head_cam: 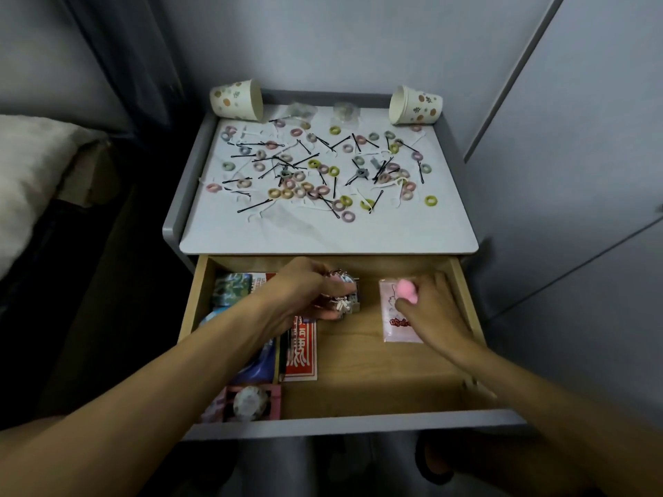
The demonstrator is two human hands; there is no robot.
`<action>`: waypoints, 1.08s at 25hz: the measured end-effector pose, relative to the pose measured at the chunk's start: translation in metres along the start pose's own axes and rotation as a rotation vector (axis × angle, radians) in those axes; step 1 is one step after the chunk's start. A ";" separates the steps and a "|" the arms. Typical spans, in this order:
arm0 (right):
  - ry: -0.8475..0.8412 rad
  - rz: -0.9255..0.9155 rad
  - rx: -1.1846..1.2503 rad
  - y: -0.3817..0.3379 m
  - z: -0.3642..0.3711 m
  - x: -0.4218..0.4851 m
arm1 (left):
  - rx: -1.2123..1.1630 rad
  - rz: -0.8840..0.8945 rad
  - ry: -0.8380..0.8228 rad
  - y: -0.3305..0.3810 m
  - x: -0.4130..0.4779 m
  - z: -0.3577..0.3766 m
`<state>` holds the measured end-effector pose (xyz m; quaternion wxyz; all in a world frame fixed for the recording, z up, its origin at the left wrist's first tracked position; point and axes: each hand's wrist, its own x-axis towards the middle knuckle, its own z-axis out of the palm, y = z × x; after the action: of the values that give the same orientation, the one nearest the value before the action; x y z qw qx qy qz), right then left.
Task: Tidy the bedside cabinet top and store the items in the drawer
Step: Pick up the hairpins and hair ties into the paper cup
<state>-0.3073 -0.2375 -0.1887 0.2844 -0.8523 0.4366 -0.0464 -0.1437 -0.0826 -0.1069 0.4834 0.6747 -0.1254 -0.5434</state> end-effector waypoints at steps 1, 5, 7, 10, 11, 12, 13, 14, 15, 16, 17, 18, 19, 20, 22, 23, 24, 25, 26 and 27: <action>0.015 -0.048 -0.078 -0.003 -0.003 -0.004 | 0.013 0.010 -0.001 0.000 0.002 0.001; -0.094 -0.204 -0.341 -0.004 0.004 -0.012 | 0.024 0.026 0.001 -0.002 0.006 0.003; -0.176 -0.239 -0.490 -0.003 0.012 -0.016 | 0.017 0.038 -0.008 -0.005 0.006 0.004; -0.257 -0.220 -0.573 -0.003 0.016 -0.015 | 0.003 0.051 -0.004 -0.007 0.006 0.005; -0.276 -0.222 -0.573 -0.003 0.017 -0.014 | 0.000 0.052 -0.008 -0.007 0.006 0.005; -0.282 -0.226 -0.573 -0.002 0.017 -0.014 | 0.002 0.052 -0.013 -0.008 0.007 0.004; -0.281 -0.223 -0.571 -0.001 0.017 -0.014 | 0.005 0.053 -0.016 -0.008 0.007 0.003; -0.265 -0.224 -0.569 0.000 0.016 -0.013 | 0.006 0.054 -0.019 -0.008 0.007 0.003; -0.247 -0.223 -0.564 0.002 0.015 -0.013 | 0.004 0.055 -0.021 -0.007 0.006 0.003; -0.227 -0.224 -0.558 0.004 0.014 -0.011 | -0.001 0.056 -0.022 -0.007 0.006 0.003; -0.214 -0.225 -0.552 0.005 0.013 -0.009 | -0.003 0.056 -0.020 -0.007 0.006 0.003; -0.209 -0.227 -0.548 0.007 0.012 -0.008 | -0.004 0.054 -0.020 -0.006 0.006 0.004; -0.210 -0.230 -0.545 0.008 0.012 -0.007 | -0.007 0.051 -0.020 -0.007 0.006 0.004; -0.220 -0.232 -0.542 0.008 0.013 -0.007 | -0.009 0.048 -0.022 -0.007 0.006 0.004; -0.222 -0.232 -0.524 0.007 0.012 -0.006 | -0.011 0.044 -0.027 -0.007 0.007 0.005; -0.188 -0.241 -0.528 0.007 0.010 -0.005 | -0.015 0.042 -0.025 -0.007 0.007 0.005; -0.121 -0.258 -0.560 0.006 0.006 -0.005 | -0.020 0.040 -0.019 -0.007 0.007 0.005; -0.028 -0.274 -0.615 0.006 0.001 -0.003 | -0.026 0.037 -0.014 -0.007 0.008 0.004; 0.054 -0.272 -0.683 0.005 -0.005 -0.001 | -0.031 0.033 -0.011 -0.007 0.008 0.003; 0.094 -0.268 -0.748 0.005 -0.009 0.002 | -0.035 0.028 -0.010 -0.007 0.009 0.003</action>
<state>-0.3124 -0.2451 -0.1840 -0.0743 -0.9433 0.3210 0.0402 -0.1452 -0.0866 -0.1175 0.5023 0.6615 -0.1277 -0.5421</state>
